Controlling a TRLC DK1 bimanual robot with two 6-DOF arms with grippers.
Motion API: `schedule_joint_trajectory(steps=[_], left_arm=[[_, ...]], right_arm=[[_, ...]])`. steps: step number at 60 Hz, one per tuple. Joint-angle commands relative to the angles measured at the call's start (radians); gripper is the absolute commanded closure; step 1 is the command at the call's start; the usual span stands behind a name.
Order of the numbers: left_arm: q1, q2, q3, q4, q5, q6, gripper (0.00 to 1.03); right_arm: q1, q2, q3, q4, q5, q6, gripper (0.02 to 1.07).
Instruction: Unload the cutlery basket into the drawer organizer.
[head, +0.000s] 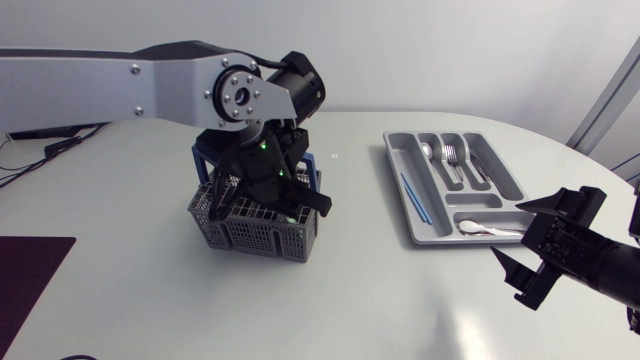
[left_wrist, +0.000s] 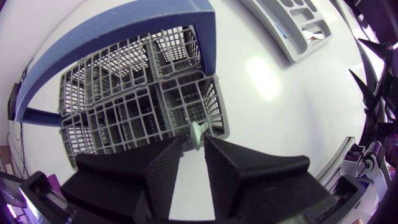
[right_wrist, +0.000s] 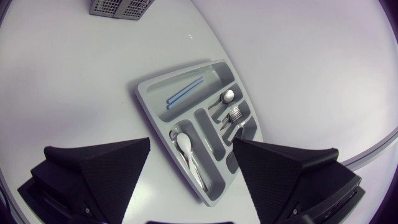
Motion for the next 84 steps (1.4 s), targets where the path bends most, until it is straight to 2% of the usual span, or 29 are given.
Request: schedule_joint_trajectory(steps=[1, 7, 19, 28, 63, 84], left_arm=[[-0.007, 0.014, -0.024, 0.001, 0.007, 0.014, 0.8], [-0.005, 0.024, -0.021, 0.016, 0.007, 0.014, 0.9], [-0.004, 0.047, -0.025, 0.021, 0.007, 0.016, 0.92], [0.0, 0.054, -0.031, 0.027, 0.004, 0.017, 1.0], [-0.066, -0.088, -0.042, 0.044, -0.056, 0.121, 1.0], [-0.128, -0.132, -0.022, 0.012, -0.217, 0.201, 1.0]], right_arm=[[-0.002, -0.01, -0.029, -0.017, 0.0, -0.005, 0.11], [-0.002, -0.011, -0.03, -0.017, 0.0, -0.005, 0.11], [-0.005, -0.014, -0.035, -0.017, 0.0, -0.005, 0.11], [-0.005, -0.02, -0.038, -0.019, 0.0, -0.005, 0.11], [-0.004, -0.022, -0.041, -0.019, 0.002, -0.005, 0.11], [0.002, -0.048, -0.047, -0.037, 0.002, -0.005, 0.11]])
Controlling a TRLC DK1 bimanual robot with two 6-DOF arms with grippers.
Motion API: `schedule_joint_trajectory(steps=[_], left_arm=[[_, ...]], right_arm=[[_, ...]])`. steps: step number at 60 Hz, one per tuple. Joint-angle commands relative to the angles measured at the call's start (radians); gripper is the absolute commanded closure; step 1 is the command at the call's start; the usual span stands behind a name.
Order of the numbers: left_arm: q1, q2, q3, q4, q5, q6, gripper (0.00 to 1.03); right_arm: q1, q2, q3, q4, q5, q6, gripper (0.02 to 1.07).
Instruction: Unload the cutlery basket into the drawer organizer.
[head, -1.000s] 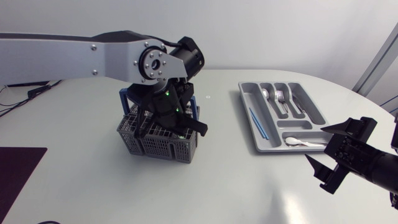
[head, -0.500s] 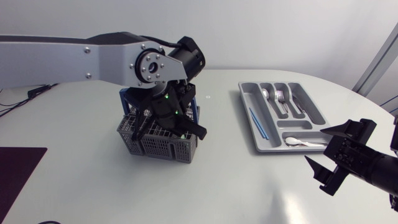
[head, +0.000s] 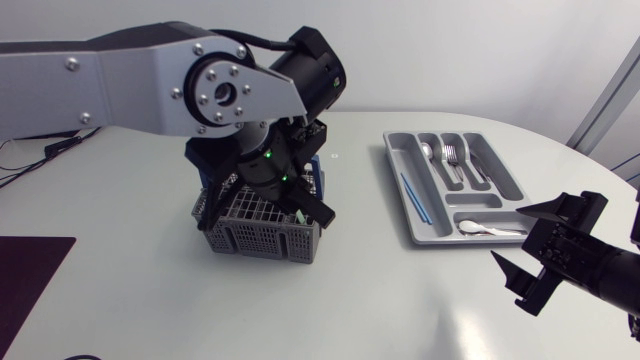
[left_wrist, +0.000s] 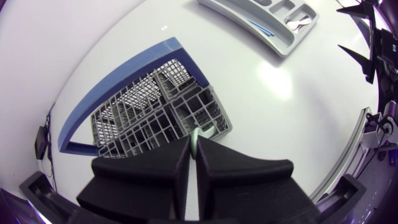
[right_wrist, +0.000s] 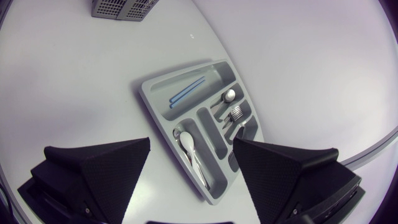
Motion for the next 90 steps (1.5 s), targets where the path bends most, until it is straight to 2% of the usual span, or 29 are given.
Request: schedule_joint_trajectory(steps=[1, 12, 27, 48, 51, 56, 63, 66, 74, 79, 84, 90], left_arm=[[-0.014, -0.031, 0.012, -0.031, -0.027, 0.038, 1.0], [-0.023, -0.066, 0.02, -0.049, -0.08, 0.085, 1.0], [-0.028, -0.16, 0.032, -0.08, -0.085, 0.114, 1.0], [-0.029, -0.293, 0.066, -0.093, -0.065, 0.108, 1.0], [-0.026, -0.299, 0.067, -0.09, -0.028, 0.102, 1.0], [0.0, -0.307, 0.059, -0.057, 0.082, 0.087, 1.0], [0.041, -0.304, 0.021, 0.032, 0.252, 0.067, 1.0], [0.046, -0.298, -0.002, 0.081, 0.292, 0.064, 1.0], [0.035, -0.253, -0.04, 0.178, 0.368, 0.048, 1.0], [0.023, -0.223, -0.056, 0.232, 0.383, 0.045, 1.0], [0.018, -0.183, -0.063, 0.267, 0.441, 0.038, 1.0], [0.003, -0.152, -0.071, 0.302, 0.447, 0.036, 1.0]], right_arm=[[0.004, -0.009, -0.029, -0.014, 0.001, -0.005, 0.11], [0.004, -0.015, -0.028, -0.019, 0.001, -0.005, 0.11], [0.035, -0.075, -0.012, -0.053, 0.0, 0.026, 0.11], [0.131, -0.182, 0.09, -0.131, -0.01, 0.215, 0.11], [0.157, -0.194, 0.113, -0.149, -0.01, 0.256, 0.11], [0.21, -0.219, 0.162, -0.189, -0.011, 0.327, 0.11], [0.28, -0.245, 0.198, -0.219, -0.011, 0.411, 0.11], [0.297, -0.253, 0.202, -0.225, -0.011, 0.435, 0.11], [0.351, -0.26, 0.202, -0.229, -0.011, 0.497, 0.11], [0.38, -0.266, 0.204, -0.229, -0.011, 0.529, 0.11], [0.412, -0.271, 0.204, -0.223, -0.01, 0.555, 0.12], [0.464, -0.257, 0.21, -0.212, 0.003, 0.587, 0.14]])
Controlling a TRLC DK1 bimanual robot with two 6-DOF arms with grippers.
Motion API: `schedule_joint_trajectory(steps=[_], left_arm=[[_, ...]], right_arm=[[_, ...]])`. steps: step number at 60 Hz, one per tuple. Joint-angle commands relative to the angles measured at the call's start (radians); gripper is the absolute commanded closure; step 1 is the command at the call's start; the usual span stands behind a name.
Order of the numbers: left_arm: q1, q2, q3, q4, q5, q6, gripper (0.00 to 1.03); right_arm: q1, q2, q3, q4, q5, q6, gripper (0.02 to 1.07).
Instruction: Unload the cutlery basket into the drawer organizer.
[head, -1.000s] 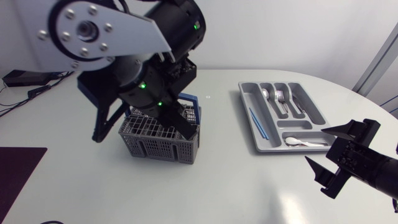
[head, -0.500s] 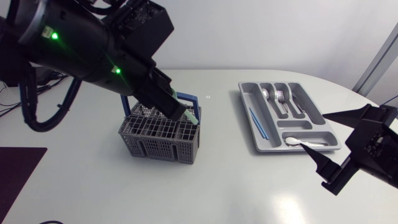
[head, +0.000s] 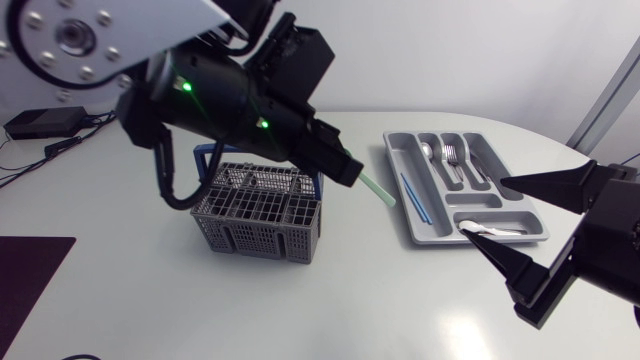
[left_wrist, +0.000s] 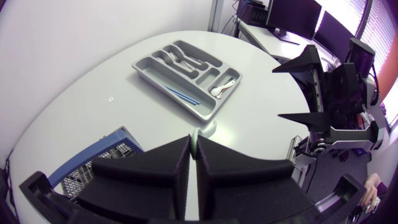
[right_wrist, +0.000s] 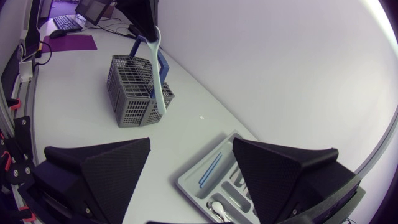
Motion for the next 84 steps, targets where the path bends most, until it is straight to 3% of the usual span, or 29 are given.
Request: schedule_joint_trajectory(steps=[1, 8, 18, 24, 35, 44, 59, 67, 84], left_arm=[[-0.02, 0.04, -0.031, 0.029, 0.019, -0.021, 1.0], [-0.024, 0.08, -0.023, 0.049, 0.062, -0.044, 1.0], [-0.024, 0.128, 0.003, 0.059, 0.102, -0.09, 1.0], [-0.02, 0.148, 0.026, 0.063, 0.137, -0.113, 1.0], [-0.023, 0.157, 0.046, 0.07, 0.152, -0.132, 1.0], [-0.024, 0.163, 0.061, 0.07, 0.155, -0.139, 1.0], [-0.029, 0.18, 0.08, 0.064, 0.155, -0.145, 1.0], [-0.03, 0.182, 0.08, 0.063, 0.162, -0.148, 1.0], [-0.037, 0.18, 0.083, 0.053, 0.162, -0.152, 1.0]], right_arm=[[0.047, 0.013, 0.02, 0.008, 0.016, 0.056, 0.14], [0.148, 0.039, 0.004, 0.056, 0.105, 0.076, 0.15], [0.348, 0.097, -0.028, 0.165, 0.311, 0.086, 0.19], [0.41, 0.148, -0.042, 0.215, 0.36, 0.092, 0.22], [0.441, 0.221, -0.059, 0.292, 0.38, 0.096, 0.35], [0.443, 0.269, -0.071, 0.332, 0.381, 0.095, 0.35], [0.444, 0.317, -0.059, 0.375, 0.383, 0.075, 0.57], [0.443, 0.353, -0.059, 0.402, 0.384, 0.067, 0.57], [0.444, 0.387, -0.057, 0.445, 0.395, 0.05, 0.72]])
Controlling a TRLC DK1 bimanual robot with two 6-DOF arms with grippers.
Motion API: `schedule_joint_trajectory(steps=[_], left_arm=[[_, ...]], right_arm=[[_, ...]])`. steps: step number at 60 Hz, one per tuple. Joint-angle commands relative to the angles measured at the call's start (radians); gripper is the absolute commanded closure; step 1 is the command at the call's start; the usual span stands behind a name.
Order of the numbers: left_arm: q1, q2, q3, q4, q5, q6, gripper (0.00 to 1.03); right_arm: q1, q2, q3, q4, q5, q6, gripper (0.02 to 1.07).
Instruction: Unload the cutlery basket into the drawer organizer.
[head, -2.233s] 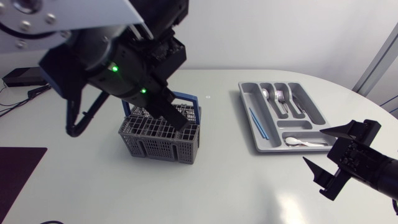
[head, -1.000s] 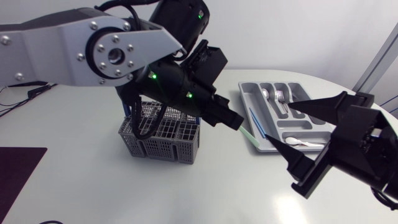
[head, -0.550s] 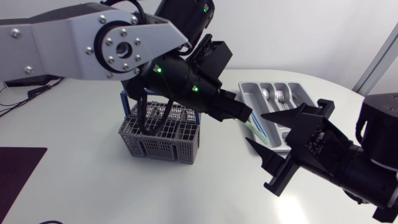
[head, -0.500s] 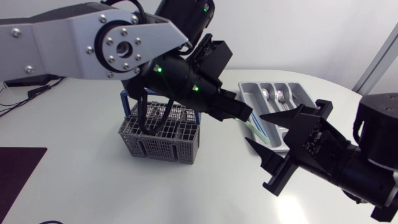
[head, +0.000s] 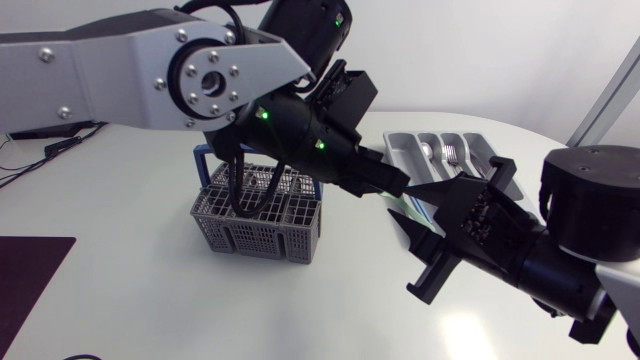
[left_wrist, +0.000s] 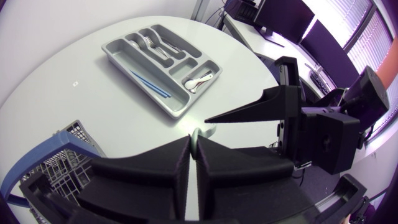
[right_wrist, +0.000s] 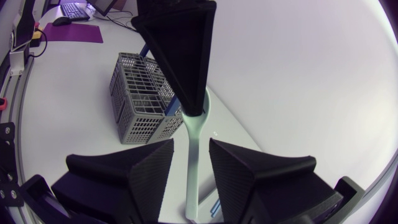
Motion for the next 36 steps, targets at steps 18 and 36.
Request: schedule_joint_trajectory(steps=[18, 36], left_arm=[[-0.012, 0.02, 0.041, -0.013, 0.01, -0.023, 1.0], [-0.013, 0.023, 0.04, -0.016, 0.01, -0.025, 1.0]], right_arm=[[0.008, 0.035, -0.004, 0.028, 0.023, -0.031, 0.87], [0.012, 0.047, 0.004, 0.03, 0.025, -0.031, 0.94]])
